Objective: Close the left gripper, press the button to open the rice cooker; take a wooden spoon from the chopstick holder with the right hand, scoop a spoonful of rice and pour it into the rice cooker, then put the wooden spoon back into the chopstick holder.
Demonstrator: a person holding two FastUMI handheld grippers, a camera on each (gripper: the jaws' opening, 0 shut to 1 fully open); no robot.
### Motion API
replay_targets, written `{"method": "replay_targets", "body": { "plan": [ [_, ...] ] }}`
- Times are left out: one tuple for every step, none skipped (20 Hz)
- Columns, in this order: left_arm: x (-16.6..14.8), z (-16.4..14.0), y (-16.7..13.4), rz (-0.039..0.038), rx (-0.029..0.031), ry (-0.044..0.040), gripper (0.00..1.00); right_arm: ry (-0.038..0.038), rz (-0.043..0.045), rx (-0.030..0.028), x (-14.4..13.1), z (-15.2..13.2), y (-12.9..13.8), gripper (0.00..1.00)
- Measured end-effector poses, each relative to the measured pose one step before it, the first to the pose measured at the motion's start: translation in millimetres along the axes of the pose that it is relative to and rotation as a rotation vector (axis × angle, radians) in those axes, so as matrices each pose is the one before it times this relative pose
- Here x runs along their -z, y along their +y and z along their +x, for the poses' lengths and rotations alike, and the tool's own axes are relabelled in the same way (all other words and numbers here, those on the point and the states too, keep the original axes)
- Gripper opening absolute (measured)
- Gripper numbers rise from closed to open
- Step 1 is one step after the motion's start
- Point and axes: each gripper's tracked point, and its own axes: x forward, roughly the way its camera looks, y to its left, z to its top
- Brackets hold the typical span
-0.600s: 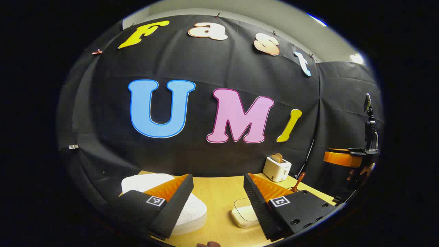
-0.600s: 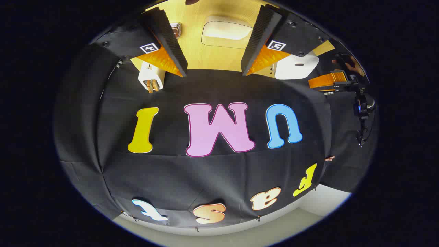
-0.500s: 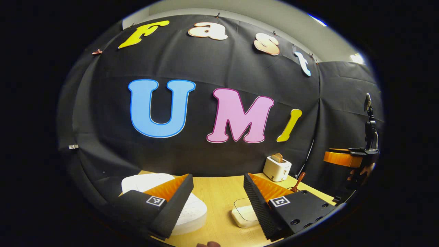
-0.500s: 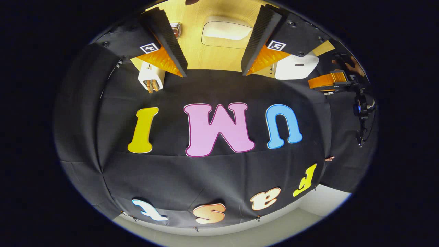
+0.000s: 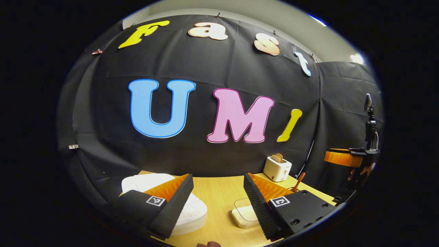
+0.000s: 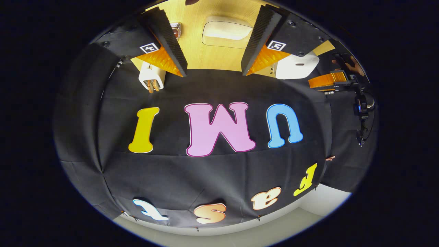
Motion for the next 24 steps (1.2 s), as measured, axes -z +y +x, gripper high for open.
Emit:
{"method": "replay_targets", "body": {
  "plan": [
    [0.8,0.34,-0.01,0.00019,0.00094,-0.0009,0.95,-0.00045,-0.00118,0.00129,-0.02,-0.34,-0.34,0.98],
    [-0.94,0.03,-0.18,0.00057,0.00052,0.00015,0.95,-0.00047,-0.00022,0.00051,-0.25,-0.5,-0.45,0.98],
    [1.08,0.12,-0.01,0.00027,0.00054,-0.00011,0.95,-0.00022,0.0002,0.00107,0.12,0.44,-0.18,0.98],
    [-0.77,0.27,-0.04,-0.00018,0.00072,0.00032,0.95,-0.00049,0.00026,0.0017,-0.27,0.18,-0.13,0.98],
    [0.97,0.09,0.28,0.00018,-0.00094,0.0,0.95,-0.00098,0.00023,0.00016,-0.03,0.18,-0.42,0.98],
    [-1.08,-0.17,0.48,0.00007,-0.00104,-0.00028,0.95,0.0007,-0.00022,0.00057,0.34,0.04,-0.2,0.98],
    [1.3,0.4,0.29,-0.00051,-0.00217,0.00003,0.95,0.00069,-0.00031,-0.0008,0.25,0.31,0.89,0.98],
    [-0.9,-0.09,0.51,-0.00052,-0.00245,0.00032,0.95,0.00055,0.00007,-0.00012,-0.04,0.38,-0.01,0.98],
    [1.27,0.03,-0.04,-0.0008,0.00025,0.00147,0.95,0.00005,-0.00025,-0.00131,0.13,-0.5,0.61,0.98],
    [-0.43,0.18,1.22,0.00027,-0.00252,0.00363,0.95,0.00079,-0.00019,0.00017,0.02,0.86,-0.22,0.98],
    [2.22,0.47,2.48,0.00018,-0.00519,0.00573,0.95,0.00112,-0.00007,0.00061,0.63,-0.38,-0.21,0.98],
    [-0.5,0.18,5.63,-0.00139,-0.01589,0.00484,0.95,0.0009,-0.00004,0.00061,0.01,-0.46,-0.52,0.98],
    [1.49,0.42,7.15,-0.00191,-0.01994,0.00252,0.94,0.0007,-0.00031,0.00085,0.29,-0.12,-0.6,0.98],
    [-1.72,0.82,8.75,-0.00067,-0.03009,0.00003,0.84,0.0012,-0.00062,0.00184,-0.04,0.4,-1.09,0.98],
    [1.23,1.83,7.31,-0.00047,-0.02045,0.00639,0.75,0.00167,0.00008,0.00251,0.38,-0.29,-1.08,0.98],
    [0.71,1.07,4.96,-0.00458,-0.01095,0.00888,0.64,0.00025,0.00138,0.00258,0.09,-0.15,-1.42,0.98],
    [2.39,1.66,4.85,-0.00915,-0.00369,0.00838,0.43,0.00143,0.00181,0.00291,0.64,-0.14,-1.43,0.98],
    [0.56,2.1,5.4,-0.01041,-0.00282,0.00913,0.48,0.00111,0.00085,0.0016,0.18,-0.23,-0.91,0.98],
    [3.79,4.05,6.75,-0.01053,-0.00399,0.01051,0.26,0.00047,-0.00061,0.00353,0.11,-0.15,-1.63,0.98],
    [3.38,3.89,7.34,-0.00687,-0.01121,0.0157,0.13,0.00105,-0.00075,0.00146,0.28,-0.32,-1.6,0.98],
    [8.5,5.78,11.04,-0.00464,-0.02317,0.02269,0.11,0.00078,-0.00062,0.0027,0.3,0.26,-1.04,0.98],
    [8.97,6.65,10.63,-0.00732,-0.02113,0.03413,0.07,0.00143,-0.00111,0.00287,0.06,-0.44,-2.29,0.98],
    [21.82,9.91,12.98,-0.02039,-0.01085,0.08278,0.05,0.00188,-0.00247,0.00532,-0.04,-0.42,-3.31,0.98],
    [16.12,7.09,10.83,-0.01731,-0.00788,0.06787,0.05,0.00025,-0.00312,0.00346,-0.02,-0.78,-2.03,0.98]
  ]
}}
